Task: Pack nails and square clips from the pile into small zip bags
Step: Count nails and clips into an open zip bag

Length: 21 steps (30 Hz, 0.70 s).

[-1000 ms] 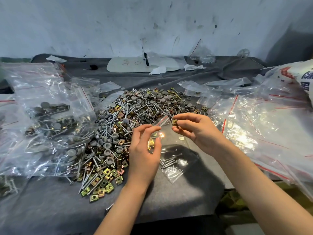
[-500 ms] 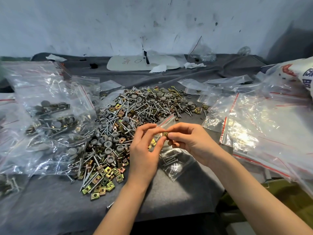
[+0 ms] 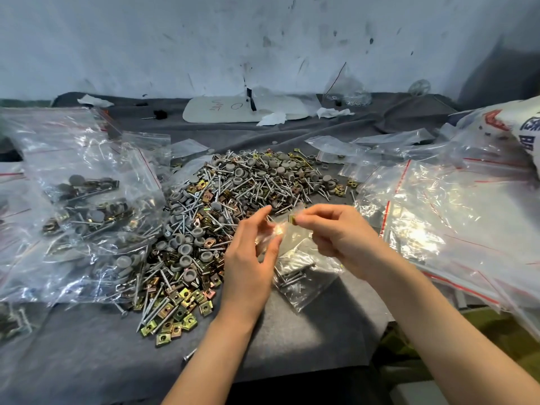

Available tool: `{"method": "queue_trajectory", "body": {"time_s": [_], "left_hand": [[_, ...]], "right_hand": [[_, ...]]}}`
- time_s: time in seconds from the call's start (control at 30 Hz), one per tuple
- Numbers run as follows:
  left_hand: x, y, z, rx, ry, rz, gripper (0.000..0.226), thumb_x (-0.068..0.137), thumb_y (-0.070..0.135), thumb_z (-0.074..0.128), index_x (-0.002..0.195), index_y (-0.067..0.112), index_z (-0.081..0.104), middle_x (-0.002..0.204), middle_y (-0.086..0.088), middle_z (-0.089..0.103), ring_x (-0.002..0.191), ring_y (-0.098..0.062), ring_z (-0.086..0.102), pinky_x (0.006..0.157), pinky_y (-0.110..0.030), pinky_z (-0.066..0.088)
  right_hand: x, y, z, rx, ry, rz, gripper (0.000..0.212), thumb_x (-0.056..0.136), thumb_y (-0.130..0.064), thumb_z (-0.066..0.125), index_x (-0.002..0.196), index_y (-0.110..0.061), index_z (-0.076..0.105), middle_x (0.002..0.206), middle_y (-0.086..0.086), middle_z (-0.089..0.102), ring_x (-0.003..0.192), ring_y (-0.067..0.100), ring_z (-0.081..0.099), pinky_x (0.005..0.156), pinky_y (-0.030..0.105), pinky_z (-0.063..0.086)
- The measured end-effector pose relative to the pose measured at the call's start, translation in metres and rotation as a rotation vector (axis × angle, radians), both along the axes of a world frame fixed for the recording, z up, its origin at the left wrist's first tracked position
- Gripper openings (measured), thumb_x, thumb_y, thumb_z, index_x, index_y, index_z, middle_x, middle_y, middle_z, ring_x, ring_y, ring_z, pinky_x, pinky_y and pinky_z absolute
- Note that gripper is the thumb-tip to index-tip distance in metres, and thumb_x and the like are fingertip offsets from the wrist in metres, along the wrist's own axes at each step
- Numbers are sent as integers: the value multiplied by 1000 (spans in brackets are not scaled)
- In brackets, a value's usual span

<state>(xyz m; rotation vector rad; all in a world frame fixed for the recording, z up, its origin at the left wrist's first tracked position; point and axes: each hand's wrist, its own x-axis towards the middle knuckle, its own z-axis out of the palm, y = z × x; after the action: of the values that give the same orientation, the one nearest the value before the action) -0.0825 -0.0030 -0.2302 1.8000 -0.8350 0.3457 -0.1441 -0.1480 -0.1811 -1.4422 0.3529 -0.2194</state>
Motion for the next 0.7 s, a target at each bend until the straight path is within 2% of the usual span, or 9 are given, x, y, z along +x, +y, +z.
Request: {"method": "queue_trajectory", "body": {"time_s": [0.07,0.17,0.27,0.4,0.5,0.63,0.7], "left_hand": [[0,-1,-1,45,-76,7,33,87,2,65,119,8,61,100,3,57,87,-6,59,85,-11,46],[1,-2,-5,66,-138,-12,21,83,-5,67,103,1,67,97,-3,57,86,-11,59,81,-24,52],[1,-1,-7,46,-170,-3,21,82,-7,66,101,2,66,98,-7,57,87,-13,57,80,-26,52],[0,-2,-6,-26,-228,-29,17,89,3,60,104,9,60,102,-6,59,91,-13,58,84,-17,47],[1,2,-7,-49,-259,-61,17,90,8,56,106,13,55,98,-3,59,88,-16,58,78,-25,49],[0,3,-7,-36,-256,-80,44,80,-11,64,108,20,53,92,0,53,80,-10,53,69,-19,49],[-1,2,-5,-63,-261,-74,37,83,-7,63,108,19,54,95,-2,53,81,-8,52,72,-14,47]], "right_hand": [[0,-4,14,-307,-65,-44,6,80,-13,73,75,-14,71,46,-9,45,42,7,32,41,17,26],[3,-6,35,-844,-147,-64,6,78,-22,77,76,-19,73,49,-12,40,49,4,32,50,22,27],[5,-3,51,-1154,-128,0,7,77,-25,78,79,-21,73,51,-12,39,49,5,35,53,26,30],[4,4,65,-1374,-42,109,6,80,-31,74,85,-28,73,51,-14,37,51,-1,37,53,25,29],[2,7,67,-1474,18,162,5,83,-33,71,87,-32,71,54,-14,38,54,-3,35,54,26,28],[1,7,66,-1500,66,179,4,85,-34,68,88,-34,70,55,-15,39,56,-3,35,52,23,27],[0,8,66,-1496,71,180,7,85,-34,67,91,-34,71,56,-15,41,56,0,37,56,25,29]]}}
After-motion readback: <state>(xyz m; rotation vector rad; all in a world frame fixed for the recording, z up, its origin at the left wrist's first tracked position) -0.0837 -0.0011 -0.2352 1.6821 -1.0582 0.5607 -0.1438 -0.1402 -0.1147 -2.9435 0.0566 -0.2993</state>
